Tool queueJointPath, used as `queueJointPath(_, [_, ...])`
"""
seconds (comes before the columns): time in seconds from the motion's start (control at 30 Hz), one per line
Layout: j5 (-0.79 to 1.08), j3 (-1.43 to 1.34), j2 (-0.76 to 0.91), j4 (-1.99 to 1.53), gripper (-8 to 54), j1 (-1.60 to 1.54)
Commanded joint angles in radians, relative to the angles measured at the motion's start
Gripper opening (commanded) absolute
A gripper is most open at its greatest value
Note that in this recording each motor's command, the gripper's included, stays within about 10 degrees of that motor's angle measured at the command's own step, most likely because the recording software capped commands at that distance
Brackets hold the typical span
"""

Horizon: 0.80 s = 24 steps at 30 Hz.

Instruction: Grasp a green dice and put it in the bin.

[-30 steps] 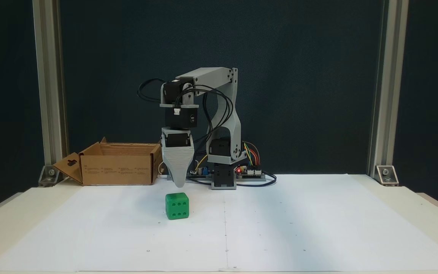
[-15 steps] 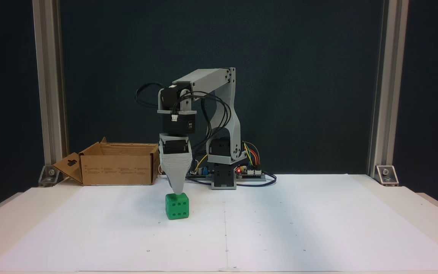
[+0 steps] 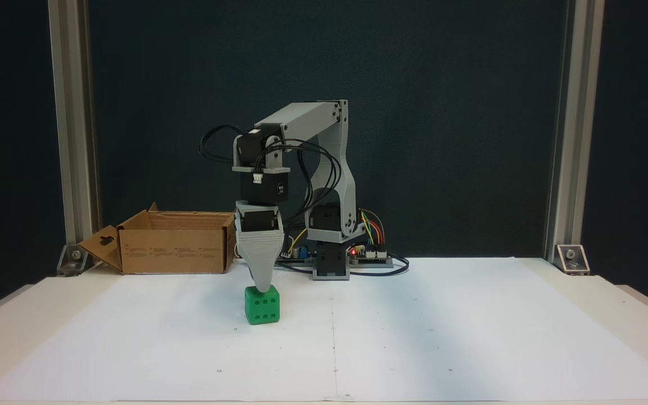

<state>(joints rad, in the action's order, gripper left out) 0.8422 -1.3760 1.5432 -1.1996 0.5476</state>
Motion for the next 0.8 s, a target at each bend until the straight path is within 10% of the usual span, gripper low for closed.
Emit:
queueJointPath(0.0, [0.069, 0.005, 0.002, 0.025, 43.7, -0.002])
queueJointPath(0.77, [0.049, -0.075, -0.041, 0.129, 43.1, -0.005])
